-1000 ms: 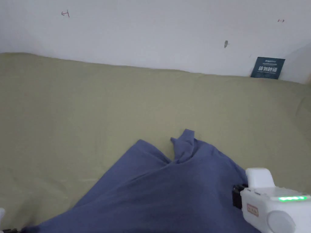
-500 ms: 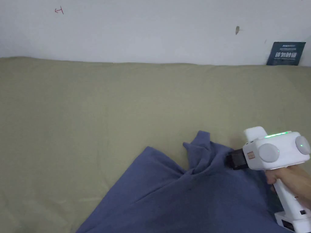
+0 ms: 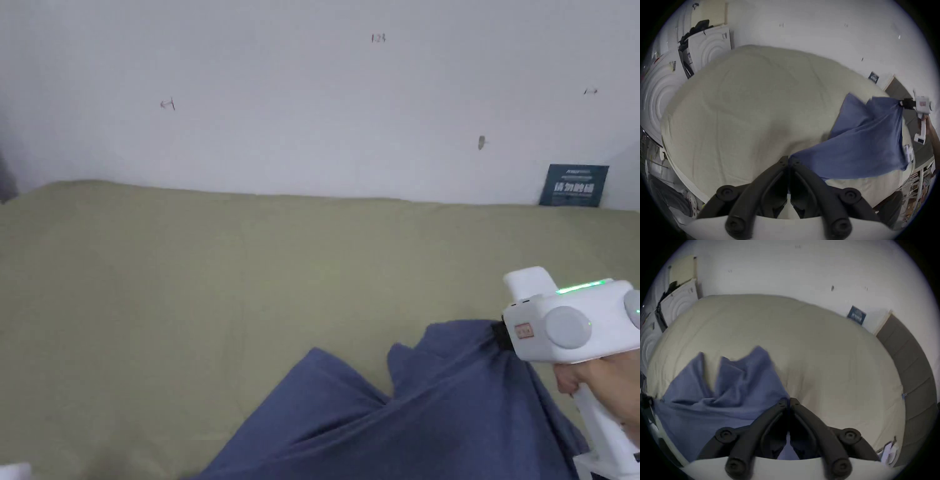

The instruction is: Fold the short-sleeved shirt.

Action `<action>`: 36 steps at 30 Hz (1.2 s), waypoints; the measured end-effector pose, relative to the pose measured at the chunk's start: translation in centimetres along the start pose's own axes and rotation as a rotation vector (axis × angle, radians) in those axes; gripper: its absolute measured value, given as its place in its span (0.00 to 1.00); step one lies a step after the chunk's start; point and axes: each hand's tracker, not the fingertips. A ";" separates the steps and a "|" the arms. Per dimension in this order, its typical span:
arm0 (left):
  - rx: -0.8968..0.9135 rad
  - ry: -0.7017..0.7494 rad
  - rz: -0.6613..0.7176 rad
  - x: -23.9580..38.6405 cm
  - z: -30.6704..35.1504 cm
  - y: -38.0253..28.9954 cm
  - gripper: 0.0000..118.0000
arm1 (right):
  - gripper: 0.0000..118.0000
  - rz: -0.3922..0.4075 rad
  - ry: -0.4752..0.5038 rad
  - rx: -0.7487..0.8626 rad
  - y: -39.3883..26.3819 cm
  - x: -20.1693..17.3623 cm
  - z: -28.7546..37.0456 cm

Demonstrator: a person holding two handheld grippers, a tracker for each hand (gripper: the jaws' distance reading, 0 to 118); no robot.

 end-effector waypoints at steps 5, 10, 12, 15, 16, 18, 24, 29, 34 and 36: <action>0.176 -0.029 -0.044 3.6 7.1 5.8 0.01 | 0.00 -0.001 -0.078 0.228 4.9 3.2 14.4; 0.357 -0.031 -0.108 8.9 15.2 13.5 0.01 | 0.00 -0.017 -0.190 0.425 8.0 6.2 28.2; 0.390 -0.057 -0.095 10.3 18.1 16.5 0.01 | 0.00 -0.041 -0.235 0.474 8.7 7.2 32.6; 0.460 -0.043 -0.093 12.2 21.8 20.6 0.01 | 0.00 -0.111 -0.267 0.513 9.7 9.7 36.4; 0.484 -0.010 -0.098 12.9 22.8 21.6 0.01 | 0.00 -0.137 -0.278 0.537 9.8 10.2 37.5; 0.507 0.037 -0.131 14.2 24.5 23.5 0.01 | 0.00 -0.151 -0.283 0.532 10.3 11.4 38.3; 0.559 0.143 -0.179 17.0 27.3 27.1 0.01 | 0.00 -0.190 -0.293 0.566 12.0 12.1 39.2; 0.588 0.164 -0.149 17.4 28.6 28.9 0.01 | 0.00 -0.200 -0.304 0.610 14.4 11.7 38.9; 0.622 0.227 -0.175 18.2 29.0 31.5 0.01 | 0.00 -0.182 -0.315 0.615 18.3 11.7 38.0; 0.625 0.231 -0.167 18.4 28.8 32.9 0.01 | 0.00 -0.167 -0.324 0.621 20.0 11.8 37.4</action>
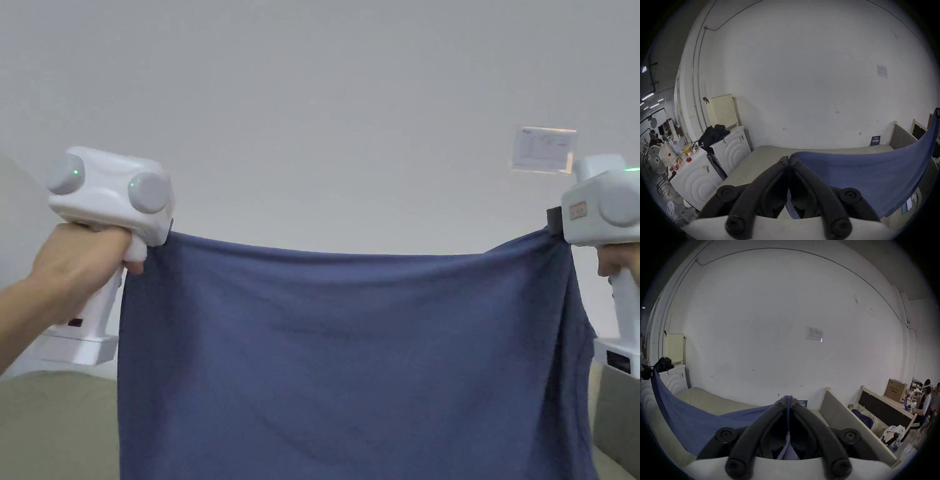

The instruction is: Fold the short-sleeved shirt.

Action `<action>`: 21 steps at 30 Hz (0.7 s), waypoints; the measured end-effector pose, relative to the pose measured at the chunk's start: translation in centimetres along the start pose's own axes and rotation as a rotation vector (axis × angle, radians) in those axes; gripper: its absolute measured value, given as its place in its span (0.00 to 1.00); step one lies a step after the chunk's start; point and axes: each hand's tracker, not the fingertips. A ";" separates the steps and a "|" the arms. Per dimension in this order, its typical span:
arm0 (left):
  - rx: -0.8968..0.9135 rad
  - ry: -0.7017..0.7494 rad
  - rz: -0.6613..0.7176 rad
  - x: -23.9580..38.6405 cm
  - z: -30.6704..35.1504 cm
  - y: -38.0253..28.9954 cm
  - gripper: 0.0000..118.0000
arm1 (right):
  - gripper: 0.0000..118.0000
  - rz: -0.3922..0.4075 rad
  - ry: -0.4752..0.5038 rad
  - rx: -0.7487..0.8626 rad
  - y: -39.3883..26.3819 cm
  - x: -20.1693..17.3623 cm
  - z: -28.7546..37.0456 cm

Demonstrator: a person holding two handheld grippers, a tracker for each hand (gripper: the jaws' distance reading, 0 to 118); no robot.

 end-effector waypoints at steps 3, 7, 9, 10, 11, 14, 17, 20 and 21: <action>-0.009 0.016 0.006 0.4 -2.1 1.4 0.01 | 0.00 0.016 -0.004 0.001 1.5 -0.7 -2.2; -0.012 0.027 0.005 1.3 -5.3 2.7 0.01 | 0.00 0.034 -0.019 0.007 2.5 -1.3 -5.3; -0.010 0.032 -0.005 2.0 -6.9 3.2 0.01 | 0.00 0.033 -0.021 0.002 2.6 -1.4 -7.0; -0.012 0.036 -0.004 2.3 -7.7 3.4 0.01 | 0.00 0.034 -0.028 0.000 2.6 -1.6 -8.0; -0.008 0.035 -0.003 2.7 -8.5 3.5 0.01 | 0.00 0.033 -0.030 -0.001 2.6 -1.7 -8.9; -0.016 0.058 -0.027 4.0 -11.1 3.5 0.01 | 0.00 0.050 -0.042 -0.013 2.5 -2.1 -11.4; -0.001 0.072 -0.049 5.2 -13.5 3.1 0.01 | 0.00 0.032 -0.050 -0.018 2.1 -2.5 -13.6; -0.001 0.079 -0.088 6.4 -16.1 2.5 0.01 | 0.00 0.065 -0.063 -0.029 1.2 -3.2 -15.7; -0.003 0.082 -0.087 6.8 -17.1 2.2 0.01 | 0.00 0.075 -0.067 -0.038 0.9 -3.4 -16.5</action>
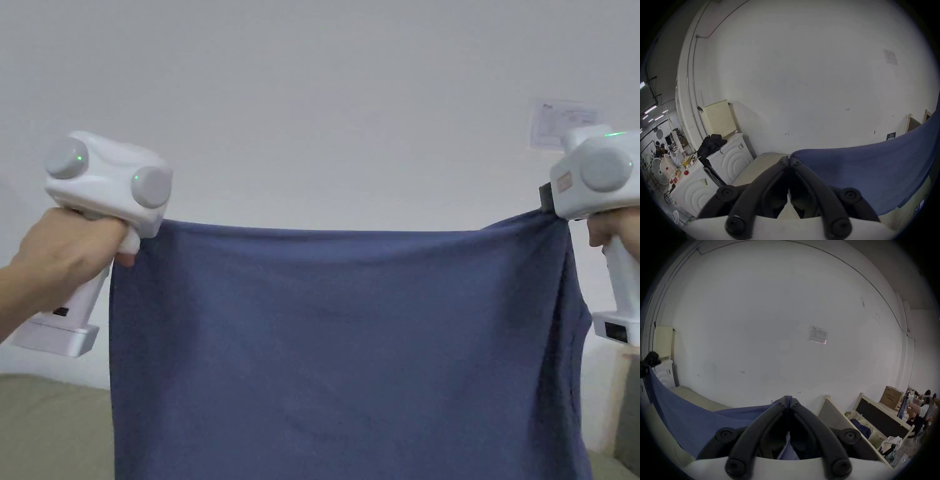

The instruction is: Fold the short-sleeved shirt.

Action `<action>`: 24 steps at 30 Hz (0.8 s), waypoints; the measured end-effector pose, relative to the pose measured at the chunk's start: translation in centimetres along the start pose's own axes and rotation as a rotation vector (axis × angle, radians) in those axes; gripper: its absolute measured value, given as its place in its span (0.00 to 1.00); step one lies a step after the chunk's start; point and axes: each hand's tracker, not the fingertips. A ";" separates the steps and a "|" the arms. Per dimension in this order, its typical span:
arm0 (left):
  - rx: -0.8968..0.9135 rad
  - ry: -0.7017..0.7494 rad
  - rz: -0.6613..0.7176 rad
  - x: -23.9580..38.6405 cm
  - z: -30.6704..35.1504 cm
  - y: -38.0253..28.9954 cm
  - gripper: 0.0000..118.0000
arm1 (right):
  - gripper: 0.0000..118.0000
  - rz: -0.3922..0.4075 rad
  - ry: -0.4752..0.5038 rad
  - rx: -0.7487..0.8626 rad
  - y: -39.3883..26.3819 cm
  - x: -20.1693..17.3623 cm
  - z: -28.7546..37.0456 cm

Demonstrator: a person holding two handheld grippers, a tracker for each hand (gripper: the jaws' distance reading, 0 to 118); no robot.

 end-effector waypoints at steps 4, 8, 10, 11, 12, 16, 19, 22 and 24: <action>-0.027 -0.004 0.010 2.3 -3.8 -1.7 0.01 | 0.00 0.001 -0.001 -0.032 -2.1 -1.2 -3.5; -0.082 -0.033 -0.014 4.8 -7.2 -5.4 0.01 | 0.00 0.001 0.002 -0.085 -6.5 -2.4 -6.7; -0.113 -0.050 -0.016 6.0 -8.9 -8.1 0.01 | 0.00 -0.006 0.013 -0.141 -10.0 -3.0 -8.2; -0.130 -0.058 -0.018 6.4 -9.4 -9.6 0.01 | 0.00 -0.007 0.008 -0.176 -11.7 -3.2 -8.7; -0.141 -0.069 -0.010 6.8 -9.9 -11.2 0.01 | 0.00 -0.016 0.020 -0.200 -13.7 -3.4 -8.9; -0.238 -0.112 -0.040 8.2 -11.5 -18.5 0.01 | 0.00 0.000 0.079 -0.289 -22.3 -4.6 -8.5; -0.282 -0.123 -0.103 9.2 -11.3 -24.4 0.01 | 0.00 0.028 0.113 -0.373 -28.7 -5.3 -7.5; -0.351 -0.153 -0.106 9.2 -10.5 -30.1 0.01 | 0.00 -0.037 0.146 -0.454 -34.3 -5.4 -5.1; -0.385 -0.156 -0.123 8.8 -9.4 -33.4 0.01 | 0.00 -0.059 0.172 -0.482 -37.7 -5.4 -2.9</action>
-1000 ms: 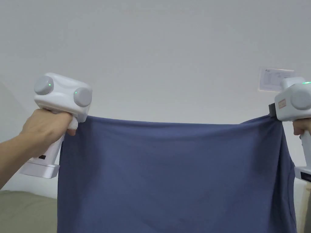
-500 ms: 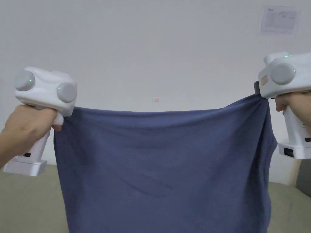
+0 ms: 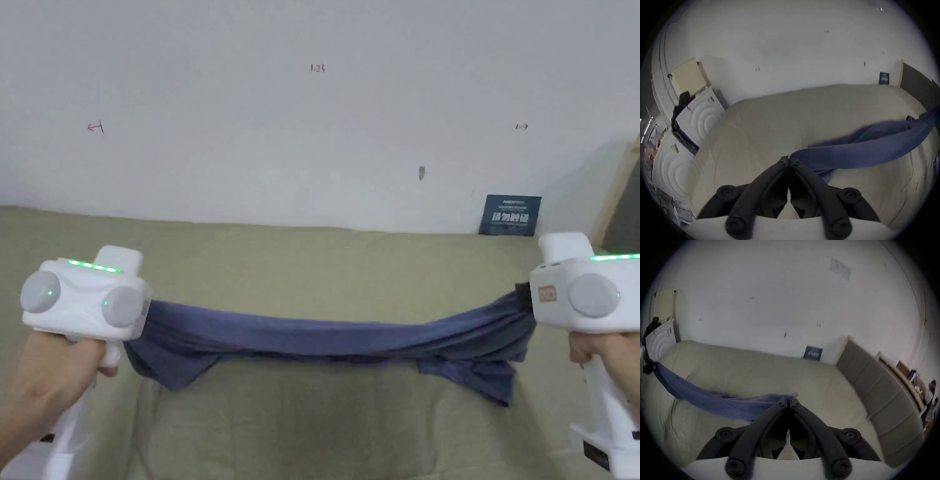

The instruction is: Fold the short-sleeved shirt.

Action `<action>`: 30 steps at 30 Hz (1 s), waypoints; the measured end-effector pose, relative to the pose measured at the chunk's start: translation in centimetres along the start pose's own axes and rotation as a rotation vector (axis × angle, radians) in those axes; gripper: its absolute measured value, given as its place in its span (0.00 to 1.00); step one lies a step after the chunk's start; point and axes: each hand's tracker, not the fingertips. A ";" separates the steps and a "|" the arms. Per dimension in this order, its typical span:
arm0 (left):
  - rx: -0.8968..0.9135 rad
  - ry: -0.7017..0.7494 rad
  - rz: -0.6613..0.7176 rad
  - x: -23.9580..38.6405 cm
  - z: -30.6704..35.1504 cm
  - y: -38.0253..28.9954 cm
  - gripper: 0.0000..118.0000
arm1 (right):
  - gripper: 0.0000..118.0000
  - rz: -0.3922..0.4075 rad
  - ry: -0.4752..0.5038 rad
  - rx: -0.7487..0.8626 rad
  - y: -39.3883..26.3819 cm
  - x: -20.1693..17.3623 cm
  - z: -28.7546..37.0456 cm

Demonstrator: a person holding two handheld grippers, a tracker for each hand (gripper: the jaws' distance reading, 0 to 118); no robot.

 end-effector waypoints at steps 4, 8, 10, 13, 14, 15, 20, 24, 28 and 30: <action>-0.053 -0.045 0.033 -1.0 -0.3 -6.3 0.01 | 0.00 0.046 0.015 -0.074 -7.6 0.3 1.6; -0.076 -0.065 -0.004 -1.6 2.6 -11.6 0.01 | 0.00 -0.077 0.065 -0.122 -14.0 1.7 5.4; -0.083 -0.069 -0.010 -2.3 4.7 -14.0 0.01 | 0.00 -0.064 0.061 -0.129 -17.2 2.3 7.7; -0.095 -0.096 0.004 -3.5 8.0 -17.7 0.01 | 0.00 -0.079 0.091 -0.157 -21.5 3.5 11.2; -0.099 -0.103 0.003 -3.8 9.0 -18.8 0.01 | 0.00 -0.097 0.093 -0.162 -22.8 3.9 12.2; -0.103 -0.117 -0.005 -3.9 10.4 -20.2 0.01 | 0.00 -0.132 0.090 -0.168 -24.2 4.3 13.3; -0.121 -0.168 0.041 -5.6 15.6 -26.4 0.01 | 0.00 -0.146 0.100 -0.192 -29.6 5.0 19.0; -0.143 -0.194 0.049 -6.5 18.7 -30.4 0.01 | 0.00 -0.153 0.111 -0.214 -32.8 5.6 22.0; -0.184 -0.194 0.051 -6.6 19.1 -33.1 0.01 | 0.00 -0.134 0.119 -0.233 -34.6 5.3 23.4; -0.197 -0.196 0.058 -6.5 18.8 -33.8 0.01 | 0.00 -0.132 0.113 -0.239 -35.0 5.1 23.3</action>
